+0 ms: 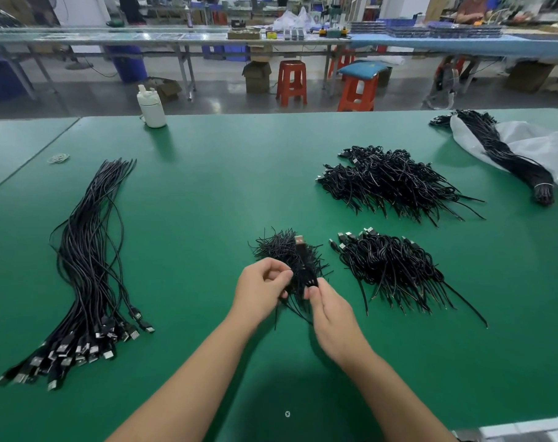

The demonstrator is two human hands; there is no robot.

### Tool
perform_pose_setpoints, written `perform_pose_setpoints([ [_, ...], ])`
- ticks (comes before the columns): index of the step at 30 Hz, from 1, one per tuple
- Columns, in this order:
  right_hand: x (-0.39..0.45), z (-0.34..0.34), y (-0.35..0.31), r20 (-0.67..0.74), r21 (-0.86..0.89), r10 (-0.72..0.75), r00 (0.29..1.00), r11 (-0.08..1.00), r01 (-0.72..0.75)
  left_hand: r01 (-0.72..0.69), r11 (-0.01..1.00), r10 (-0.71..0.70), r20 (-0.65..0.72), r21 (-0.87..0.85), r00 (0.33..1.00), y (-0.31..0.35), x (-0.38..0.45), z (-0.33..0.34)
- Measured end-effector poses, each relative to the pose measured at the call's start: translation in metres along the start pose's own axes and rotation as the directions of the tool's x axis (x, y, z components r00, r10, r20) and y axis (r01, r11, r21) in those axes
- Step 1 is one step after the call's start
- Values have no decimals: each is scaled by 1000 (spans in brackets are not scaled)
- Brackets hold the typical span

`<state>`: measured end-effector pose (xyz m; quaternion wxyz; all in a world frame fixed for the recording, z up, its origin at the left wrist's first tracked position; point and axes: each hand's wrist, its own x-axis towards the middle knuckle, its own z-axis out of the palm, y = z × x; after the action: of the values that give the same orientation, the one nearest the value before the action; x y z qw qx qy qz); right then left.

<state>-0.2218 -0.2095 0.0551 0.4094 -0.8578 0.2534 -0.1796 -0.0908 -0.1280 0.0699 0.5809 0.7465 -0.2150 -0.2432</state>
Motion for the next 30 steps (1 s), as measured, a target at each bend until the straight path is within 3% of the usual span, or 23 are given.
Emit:
perform_pose_setpoints([
  [2, 2, -2, -9, 50, 14, -21, 999, 1000, 21, -30, 999, 31, 70, -16, 997, 4, -5, 5],
  [8, 6, 4, -11, 69, 73, 102, 992, 992, -107, -102, 992, 97, 63, 76, 993, 2, -10, 1],
  [13, 10, 11, -11, -18, 135, 130, 991, 983, -127, -198, 942, 154, 175, 272, 972, 3, -19, 2],
  [19, 17, 5, -12, -57, 251, 187, 981, 953, -167, -246, 771, 269, 49, 588, 962, 5, -31, 4],
  [23, 15, 2, -16, 67, 394, 193, 979, 896, -203, -276, 775, 344, -13, 568, 939, 8, -30, 1],
  [27, 14, 3, -20, 101, 393, 172, 980, 898, -198, -300, 783, 377, -31, 545, 926, 11, -32, 0],
  [30, 15, 2, -19, 101, 380, 187, 977, 900, -211, -420, 655, 501, 55, 628, 864, 9, -37, -3],
])
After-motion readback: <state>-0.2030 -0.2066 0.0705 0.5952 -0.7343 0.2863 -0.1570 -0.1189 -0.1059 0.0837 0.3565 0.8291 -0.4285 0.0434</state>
